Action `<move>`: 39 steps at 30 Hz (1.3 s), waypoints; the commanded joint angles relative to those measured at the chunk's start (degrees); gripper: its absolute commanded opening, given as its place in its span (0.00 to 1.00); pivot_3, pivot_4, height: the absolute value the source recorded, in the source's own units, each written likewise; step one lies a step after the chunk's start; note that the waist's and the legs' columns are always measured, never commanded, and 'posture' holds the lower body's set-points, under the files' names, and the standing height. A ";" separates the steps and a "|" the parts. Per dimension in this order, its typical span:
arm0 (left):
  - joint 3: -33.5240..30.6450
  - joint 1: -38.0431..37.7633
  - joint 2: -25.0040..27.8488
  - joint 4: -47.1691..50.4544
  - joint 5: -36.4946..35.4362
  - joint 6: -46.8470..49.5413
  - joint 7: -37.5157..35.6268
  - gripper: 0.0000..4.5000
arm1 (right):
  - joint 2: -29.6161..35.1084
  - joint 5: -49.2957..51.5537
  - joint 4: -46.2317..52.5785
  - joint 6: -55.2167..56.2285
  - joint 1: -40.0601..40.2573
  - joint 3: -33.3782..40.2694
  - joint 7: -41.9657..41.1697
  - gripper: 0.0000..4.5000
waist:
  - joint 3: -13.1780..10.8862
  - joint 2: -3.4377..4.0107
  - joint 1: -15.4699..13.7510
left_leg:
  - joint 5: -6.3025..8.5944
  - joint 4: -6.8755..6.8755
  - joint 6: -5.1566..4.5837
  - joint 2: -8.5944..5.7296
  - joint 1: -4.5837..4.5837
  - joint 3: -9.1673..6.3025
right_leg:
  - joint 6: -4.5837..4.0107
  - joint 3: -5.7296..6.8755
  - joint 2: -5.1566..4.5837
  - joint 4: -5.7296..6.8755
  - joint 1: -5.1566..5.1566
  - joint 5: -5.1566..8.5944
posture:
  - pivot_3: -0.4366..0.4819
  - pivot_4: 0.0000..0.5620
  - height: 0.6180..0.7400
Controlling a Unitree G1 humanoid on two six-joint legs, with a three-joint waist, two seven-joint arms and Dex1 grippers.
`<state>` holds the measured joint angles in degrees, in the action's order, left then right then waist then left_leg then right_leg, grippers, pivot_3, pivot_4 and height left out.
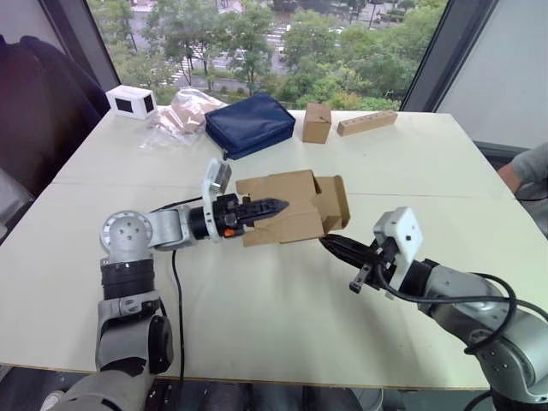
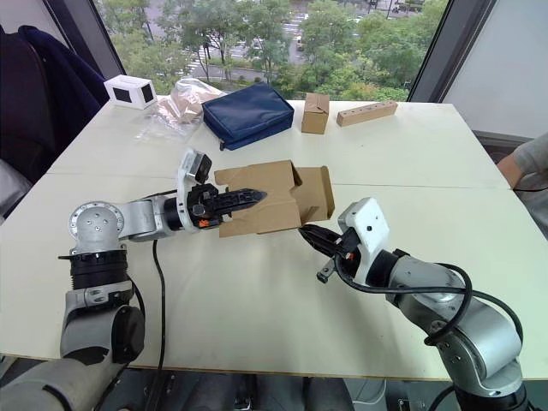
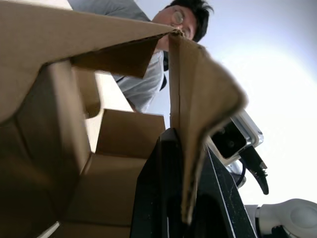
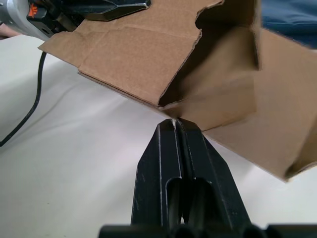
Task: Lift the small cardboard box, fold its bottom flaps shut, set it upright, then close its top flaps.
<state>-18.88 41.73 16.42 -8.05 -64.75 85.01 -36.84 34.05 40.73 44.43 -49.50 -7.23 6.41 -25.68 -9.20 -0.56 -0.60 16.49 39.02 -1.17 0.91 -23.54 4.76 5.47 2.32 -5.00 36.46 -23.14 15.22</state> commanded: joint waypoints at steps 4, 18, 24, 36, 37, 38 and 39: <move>1.81 -1.07 1.99 0.20 0.01 -1.91 -3.69 0.01 | 0.99 -0.02 -0.70 1.99 -2.03 0.50 -1.33 0.00 | 0.00 0.00 -0.08 | 0.01 -0.01 -0.01 0.01 0.00 -0.01 | -0.01 0.00 -0.01 -0.01 0.00 0.00 | 0.48 0.27 1.00; 4.68 -1.38 3.82 -3.03 2.81 -6.73 -8.30 0.01 | 5.82 0.39 -1.93 3.31 2.37 6.77 -3.78 0.00 | 0.00 0.00 -0.05 | 0.15 -0.02 -0.26 0.02 -0.02 0.00 | -0.02 -0.01 -0.10 -0.12 0.03 0.01 | 0.48 0.27 1.00; 4.99 -1.91 3.47 -2.55 2.50 -6.37 -9.14 0.01 | 4.13 1.25 -1.49 2.86 1.06 4.59 -2.25 0.00 | 0.00 0.00 -0.03 | 0.16 -0.02 -0.27 0.03 -0.02 -0.01 | -0.02 -0.01 -0.13 -0.12 0.02 0.01 | 0.48 0.27 1.00; 3.37 -1.68 1.26 -0.04 0.08 -3.75 -5.78 0.01 | 1.19 0.09 -3.44 3.14 -5.71 -3.98 -2.22 0.00 | 0.00 0.00 -0.05 | 0.16 -0.02 -0.26 0.02 -0.03 -0.01 | -0.11 -0.01 -0.21 -0.13 0.02 0.05 | 0.48 0.27 1.00; 3.16 -1.56 1.18 0.02 -0.12 -3.61 -5.43 0.01 | 1.24 0.14 -3.53 3.14 -5.97 -4.08 -2.28 0.00 | 0.00 0.00 -0.03 | 0.16 -0.02 -0.26 0.02 -0.03 -0.01 | -0.11 0.00 -0.22 -0.13 0.02 0.05 | 0.48 0.27 1.00; 2.95 -1.44 1.13 0.05 -0.36 -3.50 -5.07 0.01 | 1.34 0.20 -3.60 3.13 -6.15 -4.03 -2.29 0.00 | 0.00 0.00 -0.01 | 0.16 -0.02 -0.26 0.02 -0.03 -0.01 | -0.10 0.00 -0.22 -0.13 0.02 0.05 | 0.48 0.27 1.00; 2.79 -1.31 1.09 0.05 -0.56 -3.42 -4.71 0.01 | 1.50 0.32 -3.70 3.09 -6.28 -3.79 -2.34 0.00 | 0.00 0.00 0.00 | 0.16 -0.03 -0.26 0.02 -0.03 -0.01 | -0.11 0.00 -0.22 -0.13 0.02 0.05 | 0.48 0.27 1.00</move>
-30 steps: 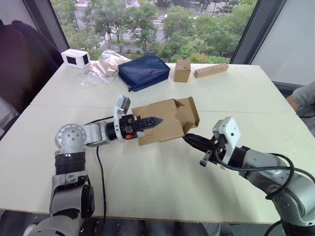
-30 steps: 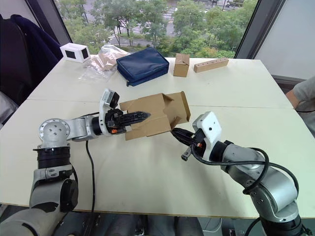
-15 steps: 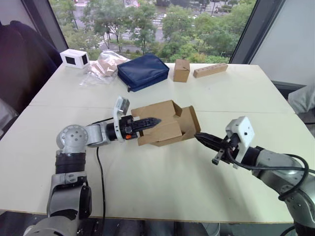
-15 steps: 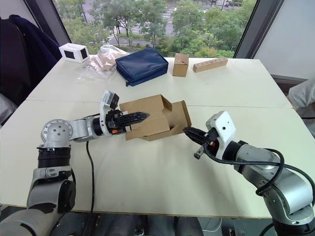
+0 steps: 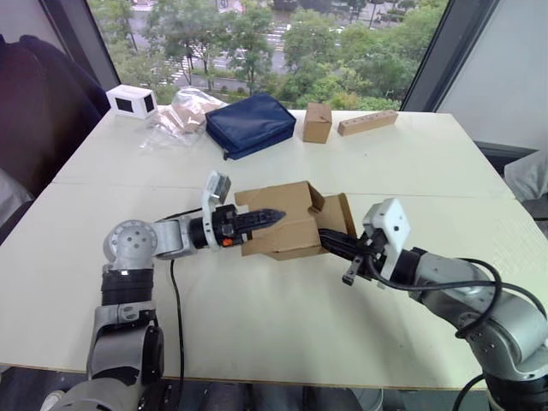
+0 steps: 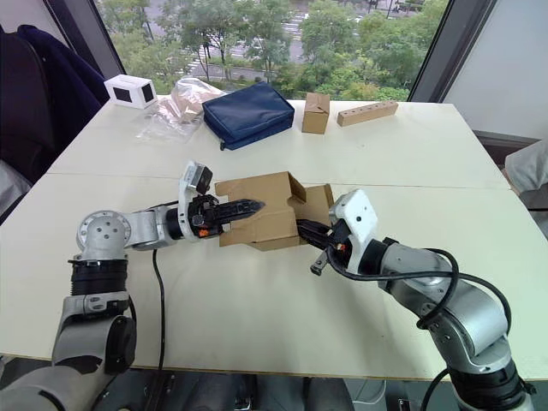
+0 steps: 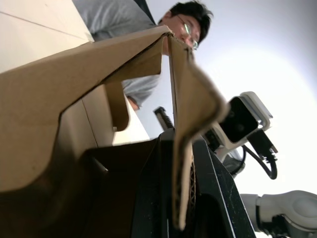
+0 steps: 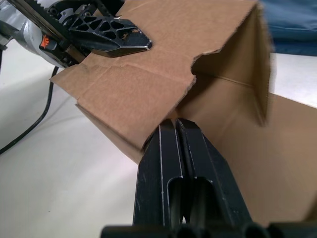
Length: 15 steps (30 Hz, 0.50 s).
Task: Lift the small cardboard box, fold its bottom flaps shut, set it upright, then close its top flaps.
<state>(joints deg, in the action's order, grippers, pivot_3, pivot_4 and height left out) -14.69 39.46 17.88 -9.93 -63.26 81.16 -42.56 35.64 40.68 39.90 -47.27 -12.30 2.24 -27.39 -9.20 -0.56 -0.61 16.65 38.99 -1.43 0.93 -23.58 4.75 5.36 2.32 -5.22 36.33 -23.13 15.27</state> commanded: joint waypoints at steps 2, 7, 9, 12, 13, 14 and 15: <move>-1.62 1.04 -0.38 2.08 -2.46 0.56 1.57 0.01 | 0.78 0.70 0.76 0.81 -1.02 1.92 -0.91 0.00 | 0.00 0.00 -0.01 | 0.00 0.00 0.00 0.00 0.00 0.00 | -0.01 0.00 0.00 0.00 0.00 0.00 | 0.48 0.27 1.00; -2.05 0.97 -0.44 2.62 -3.65 0.96 2.89 0.01 | 3.72 2.77 -1.27 0.47 -1.19 9.43 -1.72 0.00 | 0.00 0.00 -0.06 | 0.01 0.00 -0.01 -0.01 -0.01 0.00 | -0.01 0.01 -0.03 -0.04 0.02 0.00 | 0.48 0.27 1.00; -2.08 0.90 -0.60 2.90 -4.08 1.11 3.34 0.01 | 4.06 3.27 -2.59 0.53 -1.95 11.03 -1.64 0.00 | 0.00 0.00 -0.02 | 0.01 0.00 -0.01 -0.01 -0.01 0.01 | -0.02 0.01 -0.04 -0.05 0.02 0.01 | 0.48 0.27 1.00; -1.98 1.03 -0.96 3.08 -4.81 1.22 4.07 0.01 | 4.04 2.67 -4.81 1.18 -3.49 10.99 -1.85 0.00 | 0.00 0.00 0.06 | 0.01 -0.02 -0.01 -0.01 -0.01 0.00 | -0.02 0.01 -0.04 -0.05 0.01 0.01 | 0.48 0.27 1.00; -1.96 1.26 -1.16 3.05 -5.16 1.34 4.36 0.01 | 3.66 1.28 -6.58 2.09 -4.67 9.73 -2.06 0.00 | 0.00 0.00 0.09 | 0.01 -0.03 -0.01 -0.01 -0.01 0.00 | -0.02 0.01 -0.04 -0.05 0.00 0.00 | 0.48 0.27 1.00; -1.95 1.44 -1.31 3.08 -5.48 1.45 4.62 0.01 | 3.28 -0.16 -8.18 3.04 -5.83 8.30 -2.25 0.00 | 0.00 0.01 0.20 | 0.01 -0.04 -0.01 -0.01 -0.01 0.00 | -0.02 0.01 -0.03 -0.05 0.00 0.00 | 0.48 0.27 1.00; -1.94 1.58 -1.39 3.06 -5.75 1.51 4.84 0.01 | 3.01 -1.21 -9.35 3.74 -6.68 7.27 -2.44 0.00 | 0.00 0.01 0.26 | 0.01 -0.04 0.00 -0.01 -0.01 0.01 | -0.02 0.01 -0.03 -0.05 -0.01 0.00 | 0.48 0.27 1.00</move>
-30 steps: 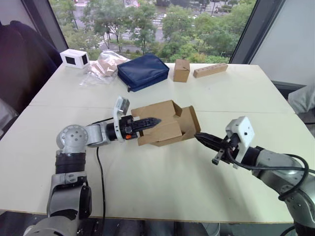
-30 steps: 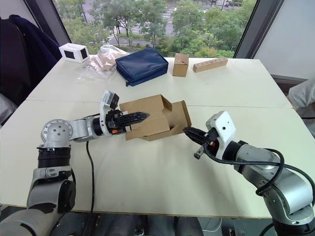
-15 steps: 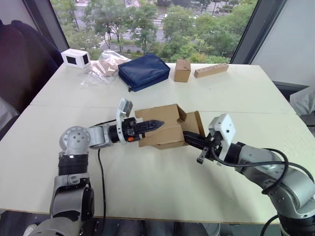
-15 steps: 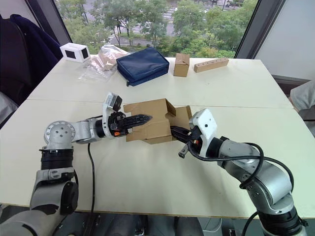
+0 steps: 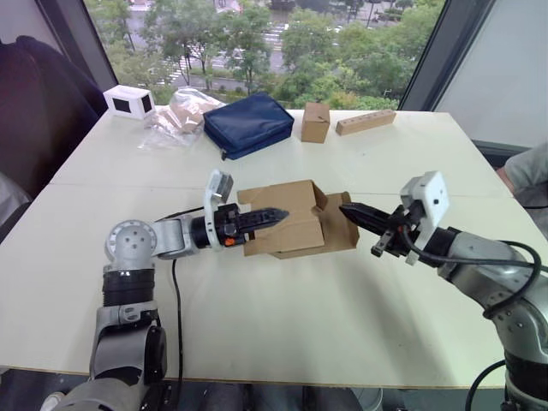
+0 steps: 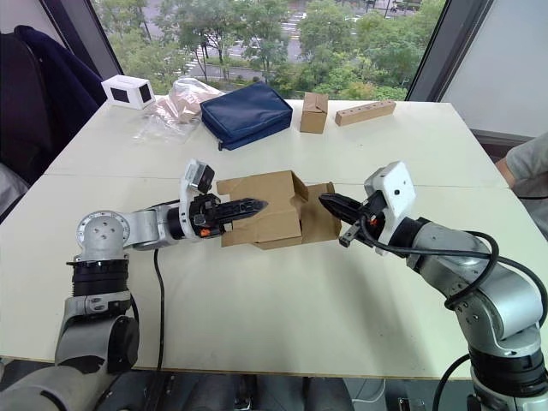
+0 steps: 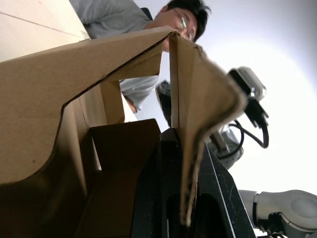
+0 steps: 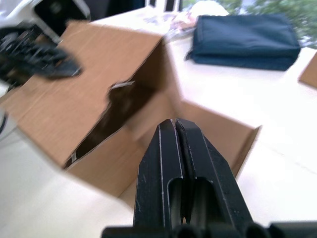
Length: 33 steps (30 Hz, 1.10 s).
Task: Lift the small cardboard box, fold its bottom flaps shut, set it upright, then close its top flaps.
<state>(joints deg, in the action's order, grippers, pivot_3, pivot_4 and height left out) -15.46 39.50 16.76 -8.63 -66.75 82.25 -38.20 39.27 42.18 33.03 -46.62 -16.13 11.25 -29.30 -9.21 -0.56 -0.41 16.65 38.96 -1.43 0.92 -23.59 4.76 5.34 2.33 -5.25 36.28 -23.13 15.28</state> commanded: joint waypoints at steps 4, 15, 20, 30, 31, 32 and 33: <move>-1.11 1.50 -0.50 1.99 -3.15 0.77 1.30 0.01 | -1.84 -4.66 -4.80 4.68 -5.35 -4.75 -1.34 0.00 | 0.00 0.00 0.01 | 0.00 -0.01 0.01 0.00 0.00 0.00 | 0.03 0.01 0.01 0.00 0.00 -0.02 | 0.48 0.27 1.00; -1.41 1.02 -0.65 2.90 -5.31 1.26 3.71 0.01 | -5.74 -5.31 -2.66 4.10 -8.19 -9.73 -2.03 0.00 | -0.01 0.00 -0.13 | -0.17 -0.01 0.30 -0.03 -0.01 0.02 | 0.10 0.02 -0.01 -0.02 0.00 -0.06 | 0.48 0.27 1.00; -1.53 0.49 -0.01 3.03 -6.09 1.24 4.01 0.01 | -2.93 -3.29 -1.13 2.40 -6.03 -2.98 -1.37 0.00 | -0.01 0.00 -0.20 | -0.17 -0.01 0.30 -0.03 -0.02 0.02 | 0.10 0.02 -0.03 -0.03 0.00 -0.05 | 0.48 0.27 1.00; -1.71 -0.09 0.92 4.12 -8.15 1.65 4.43 0.00 | -4.42 15.04 -5.29 -5.53 1.49 15.34 2.23 0.53 | -0.01 0.00 -0.12 | -0.13 -0.08 0.24 -0.01 -0.02 0.01 | -0.07 0.02 -0.08 -0.08 0.00 0.03 | 0.48 0.27 1.00; -1.70 -0.13 0.94 4.19 -8.39 1.65 4.53 0.00 | -5.35 17.45 -6.59 -6.27 1.97 16.51 3.15 0.65 | -0.01 0.01 -0.12 | -0.13 -0.09 0.24 -0.01 -0.02 0.01 | -0.07 0.02 -0.09 -0.08 0.00 0.03 | 0.48 0.27 1.00; -1.66 -0.22 1.01 4.34 -8.57 1.61 4.59 0.00 | -6.24 20.24 -7.96 -7.14 2.79 17.55 3.61 0.72 | -0.01 0.01 -0.12 | -0.12 -0.10 0.24 -0.01 -0.02 0.00 | -0.08 0.02 -0.10 -0.08 0.00 0.03 | 0.48 0.27 1.00; -1.66 -0.31 1.08 4.45 -8.73 1.60 4.61 0.00 | -7.22 23.06 -9.26 -7.92 3.52 18.46 4.26 0.80 | -0.01 0.01 -0.12 | -0.12 -0.11 0.24 -0.01 -0.02 0.01 | -0.08 0.02 -0.11 -0.08 -0.01 0.03 | 0.48 0.27 1.00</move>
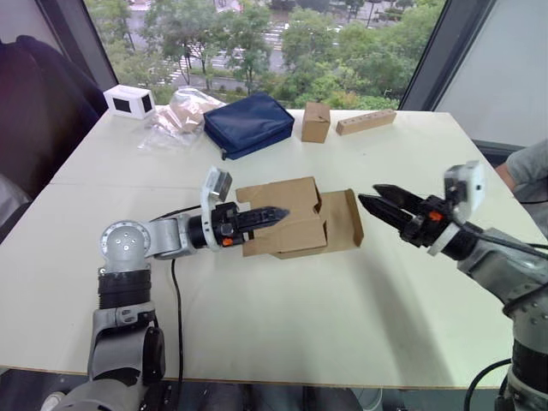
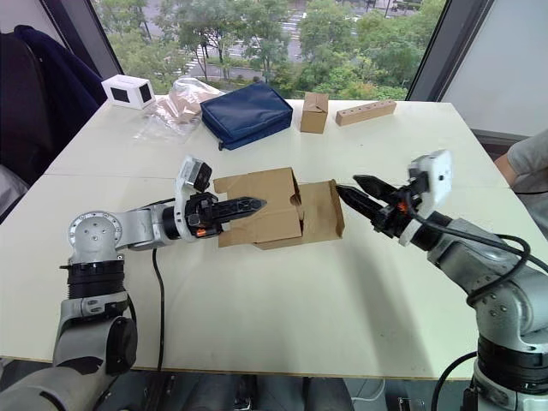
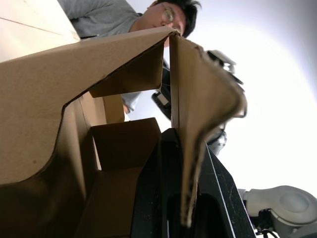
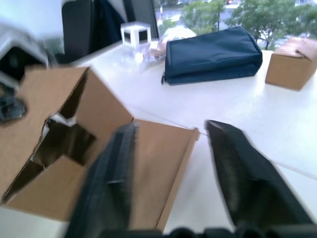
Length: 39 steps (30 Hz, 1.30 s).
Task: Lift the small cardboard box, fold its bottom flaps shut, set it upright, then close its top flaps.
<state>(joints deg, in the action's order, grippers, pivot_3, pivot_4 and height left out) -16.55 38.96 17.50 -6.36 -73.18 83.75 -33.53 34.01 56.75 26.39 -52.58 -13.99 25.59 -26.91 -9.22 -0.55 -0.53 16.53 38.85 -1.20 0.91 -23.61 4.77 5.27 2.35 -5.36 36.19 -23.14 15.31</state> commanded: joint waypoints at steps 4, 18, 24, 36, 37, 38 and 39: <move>-0.63 0.15 0.57 2.29 -2.52 -0.01 -0.09 0.00 | -5.49 15.93 -6.15 -3.14 2.41 5.07 6.90 1.00 | -0.01 0.05 0.07 | 0.03 -0.03 -0.06 0.00 0.00 0.01 | -0.01 0.00 -0.02 0.00 -0.01 0.00 | 0.48 0.27 1.00; 0.44 0.34 0.35 2.02 -1.52 -1.51 -0.30 0.00 | -10.00 31.31 -2.18 -2.17 4.37 -1.73 15.77 1.00 | -0.03 0.08 0.31 | 0.13 -0.11 -0.23 -0.01 0.00 0.02 | -0.02 0.00 -0.03 0.00 -0.07 0.01 | 0.48 0.27 1.00; 0.79 0.31 -0.05 2.10 -1.46 -1.84 0.06 0.00 | -7.82 39.04 1.88 0.58 4.94 -2.61 20.51 1.00 | -0.03 0.08 0.28 | 0.14 -0.11 -0.24 -0.01 -0.01 0.02 | -0.03 0.00 -0.05 -0.02 -0.06 0.01 | 0.48 0.27 1.00; 0.92 0.74 -1.22 3.21 -3.37 -1.95 2.56 0.00 | -3.99 38.81 3.57 4.04 5.83 -7.57 22.04 0.83 | -0.04 0.07 0.21 | 0.15 -0.14 -0.26 -0.01 -0.03 0.02 | -0.05 0.00 -0.05 -0.05 -0.08 0.02 | 0.48 0.27 1.00; 0.82 0.84 -1.26 3.26 -3.66 -1.88 2.90 0.00 | -3.82 38.74 3.54 4.29 5.88 -7.67 21.97 0.75 | -0.04 0.07 0.20 | 0.15 -0.14 -0.26 -0.01 -0.03 0.02 | -0.05 0.00 -0.06 -0.06 -0.08 0.02 | 0.48 0.27 1.00; 0.74 0.92 -1.28 3.30 -3.89 -1.84 3.21 0.00 | -3.64 38.60 3.53 4.51 5.92 -7.76 21.92 0.66 | -0.04 0.07 0.19 | 0.15 -0.14 -0.26 -0.01 -0.03 0.02 | -0.05 0.00 -0.06 -0.06 -0.08 0.02 | 0.48 0.27 1.00; 0.70 0.98 -1.26 3.34 -4.15 -1.81 3.51 0.00 | -3.37 38.48 3.58 4.67 5.97 -7.89 21.87 0.59 | -0.04 0.07 0.19 | 0.15 -0.14 -0.27 -0.01 -0.04 0.02 | -0.05 0.00 -0.06 -0.07 -0.08 0.02 | 0.48 0.27 1.00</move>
<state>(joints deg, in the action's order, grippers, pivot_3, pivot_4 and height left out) -15.19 38.83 16.21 -5.12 -75.15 82.09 -30.40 30.02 95.11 27.68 -49.29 -7.93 17.53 -4.42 -9.26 -0.48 -0.34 16.69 38.71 -1.46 0.89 -23.65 4.79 5.21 2.35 -5.42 36.12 -23.22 15.33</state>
